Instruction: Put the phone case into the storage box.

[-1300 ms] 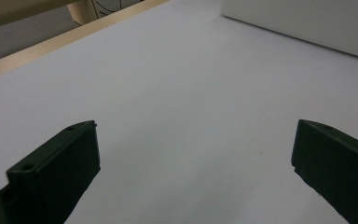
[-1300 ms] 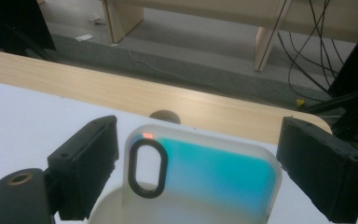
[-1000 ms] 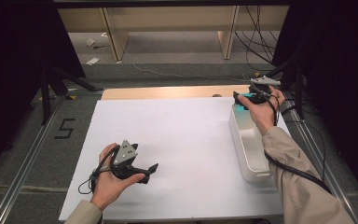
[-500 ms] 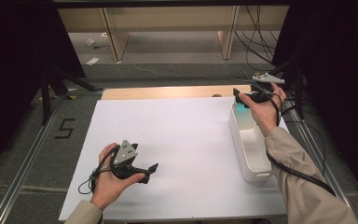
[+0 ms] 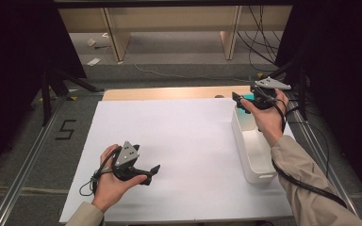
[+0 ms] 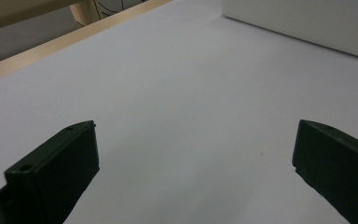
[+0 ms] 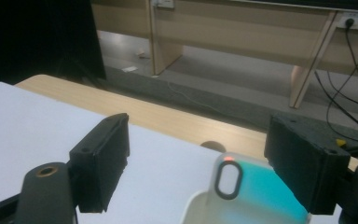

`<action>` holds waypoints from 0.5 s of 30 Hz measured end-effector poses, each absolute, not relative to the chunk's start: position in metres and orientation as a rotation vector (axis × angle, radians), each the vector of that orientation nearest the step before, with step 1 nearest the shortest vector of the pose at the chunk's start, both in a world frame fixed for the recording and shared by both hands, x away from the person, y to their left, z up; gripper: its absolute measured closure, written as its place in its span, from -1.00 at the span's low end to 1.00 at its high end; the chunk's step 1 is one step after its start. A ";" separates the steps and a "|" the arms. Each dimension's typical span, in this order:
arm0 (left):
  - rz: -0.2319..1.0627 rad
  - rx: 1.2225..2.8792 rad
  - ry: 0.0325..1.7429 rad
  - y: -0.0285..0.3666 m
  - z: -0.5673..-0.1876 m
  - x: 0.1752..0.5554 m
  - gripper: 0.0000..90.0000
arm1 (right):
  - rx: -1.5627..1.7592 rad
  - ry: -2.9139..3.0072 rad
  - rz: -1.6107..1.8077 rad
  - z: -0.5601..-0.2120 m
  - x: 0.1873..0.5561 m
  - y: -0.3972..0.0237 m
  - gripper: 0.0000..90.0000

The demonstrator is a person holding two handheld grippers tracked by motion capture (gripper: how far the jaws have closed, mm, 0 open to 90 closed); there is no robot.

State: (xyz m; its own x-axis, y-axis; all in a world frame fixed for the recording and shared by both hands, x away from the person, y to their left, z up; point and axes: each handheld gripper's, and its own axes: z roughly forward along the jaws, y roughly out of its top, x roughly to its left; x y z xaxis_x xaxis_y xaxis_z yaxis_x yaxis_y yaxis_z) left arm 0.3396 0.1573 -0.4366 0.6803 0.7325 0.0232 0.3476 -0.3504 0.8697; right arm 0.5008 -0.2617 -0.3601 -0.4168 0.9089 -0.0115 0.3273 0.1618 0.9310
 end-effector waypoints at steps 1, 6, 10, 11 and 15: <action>0.518 1.956 0.838 0.157 -0.436 0.339 -1.00 | 1.169 1.847 1.255 -0.360 0.499 -0.261 -0.48; 0.518 1.957 0.838 0.157 -0.437 0.339 -1.00 | 1.141 1.890 1.288 -0.362 0.489 -0.255 -0.47; 0.519 1.956 0.838 0.157 -0.436 0.339 -1.00 | 1.104 1.916 1.297 -0.363 0.481 -0.250 -0.47; 0.519 1.956 0.837 0.157 -0.436 0.339 -1.00 | 1.097 1.923 1.296 -0.363 0.479 -0.250 -0.47; 0.519 1.958 0.836 0.157 -0.436 0.339 -1.00 | 1.067 1.952 1.317 -0.365 0.470 -0.245 -0.46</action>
